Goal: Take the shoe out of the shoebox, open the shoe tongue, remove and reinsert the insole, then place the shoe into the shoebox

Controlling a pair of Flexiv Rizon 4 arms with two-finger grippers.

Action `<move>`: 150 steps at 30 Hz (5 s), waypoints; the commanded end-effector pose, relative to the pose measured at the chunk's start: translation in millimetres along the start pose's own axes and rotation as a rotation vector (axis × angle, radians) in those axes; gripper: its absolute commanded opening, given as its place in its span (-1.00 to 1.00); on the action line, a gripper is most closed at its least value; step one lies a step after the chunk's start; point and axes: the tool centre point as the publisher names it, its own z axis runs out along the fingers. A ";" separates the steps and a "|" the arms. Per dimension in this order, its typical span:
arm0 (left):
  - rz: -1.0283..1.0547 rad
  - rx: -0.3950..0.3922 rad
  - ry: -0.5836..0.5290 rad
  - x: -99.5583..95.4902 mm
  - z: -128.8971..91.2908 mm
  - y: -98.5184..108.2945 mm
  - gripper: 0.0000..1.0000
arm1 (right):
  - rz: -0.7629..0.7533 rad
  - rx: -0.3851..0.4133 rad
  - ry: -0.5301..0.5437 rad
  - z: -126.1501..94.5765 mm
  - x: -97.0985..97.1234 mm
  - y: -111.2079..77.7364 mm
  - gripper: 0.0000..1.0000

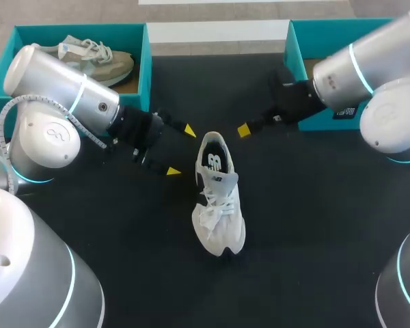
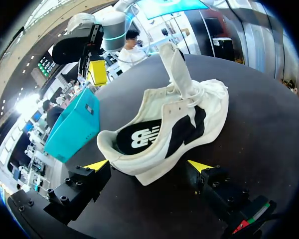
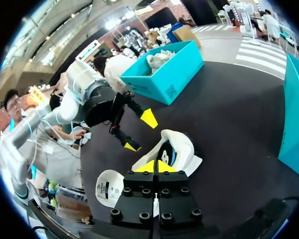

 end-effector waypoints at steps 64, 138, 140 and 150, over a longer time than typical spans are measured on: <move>-0.509 0.574 -0.183 6.0 -122.8 -60.3 1.00 | 0.158 0.002 -0.035 16.9 -11.1 -17.3 -1.00; -0.397 0.038 -0.134 -8.6 -254.6 22.7 1.00 | 0.292 0.128 -0.638 91.4 18.7 -27.3 -1.00; -0.397 0.038 -0.134 -8.6 -254.6 22.7 1.00 | 0.317 0.115 -0.661 89.8 15.8 -29.4 -1.00; -0.397 0.038 -0.134 -8.6 -254.6 22.7 1.00 | 0.355 0.138 -0.712 86.5 13.6 -35.1 -1.00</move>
